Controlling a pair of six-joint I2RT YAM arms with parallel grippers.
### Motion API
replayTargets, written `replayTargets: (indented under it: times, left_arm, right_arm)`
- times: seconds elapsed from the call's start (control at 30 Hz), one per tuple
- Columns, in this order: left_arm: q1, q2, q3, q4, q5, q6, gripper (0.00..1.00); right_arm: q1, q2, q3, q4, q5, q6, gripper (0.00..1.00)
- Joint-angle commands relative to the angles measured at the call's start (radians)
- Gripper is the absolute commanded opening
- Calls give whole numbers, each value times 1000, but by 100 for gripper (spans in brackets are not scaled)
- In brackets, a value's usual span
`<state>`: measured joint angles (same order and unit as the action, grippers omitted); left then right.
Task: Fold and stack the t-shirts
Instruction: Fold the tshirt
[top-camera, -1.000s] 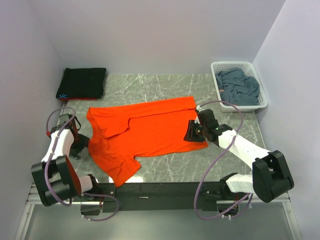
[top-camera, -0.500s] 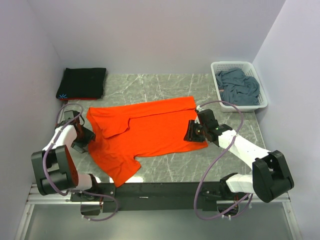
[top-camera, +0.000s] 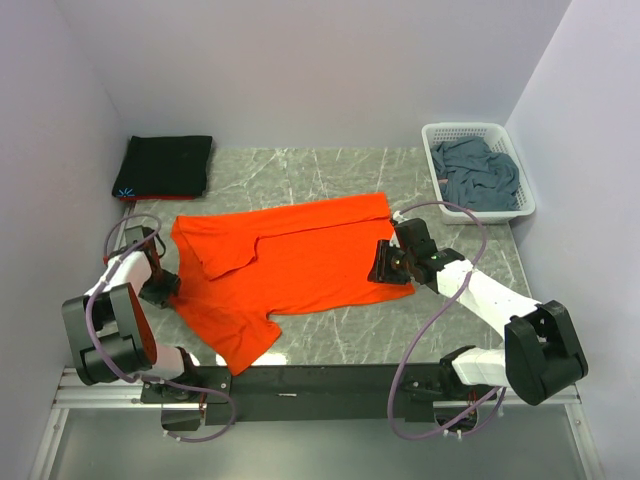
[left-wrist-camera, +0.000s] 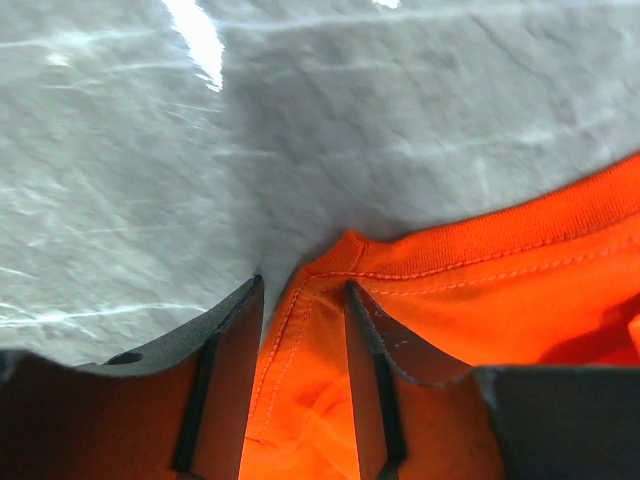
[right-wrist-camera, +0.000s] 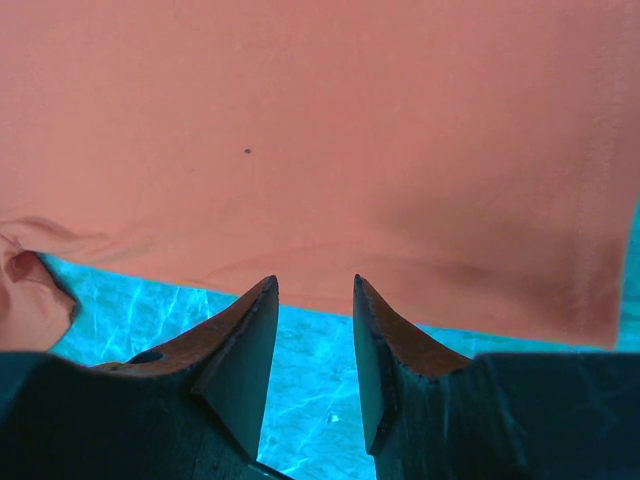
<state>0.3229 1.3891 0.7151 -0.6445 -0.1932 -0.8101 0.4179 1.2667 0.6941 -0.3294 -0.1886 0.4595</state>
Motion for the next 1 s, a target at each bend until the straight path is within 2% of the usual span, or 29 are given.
replayTargets:
  times: [0.0,0.2,0.53,0.7,0.83,0.97]
  left_arm:
    - [31,-1,-23,-27,-69,-9,44]
    - [44,-12,-2,-44,-74,-8,51]
    - [42,-107,122,-164,-118,-8,76]
    - [-10,-125,233,-201,-118,-14,77]
    - [-128,-105,299,-207,-115,-27,77]
    - [-170,-111,274,-241,-120,-61,78]
  right_arm:
    - [-5,10,-7,12,17,4,43]
    - [-7,16,-2,3,31,5,43]
    - [-48,17,2,-26,77,15,43]
    - [-73,29,2,-34,100,25,42]
    - [-80,42,16,-60,129,28,41]
    - [-94,22,22,-114,176,44,41]
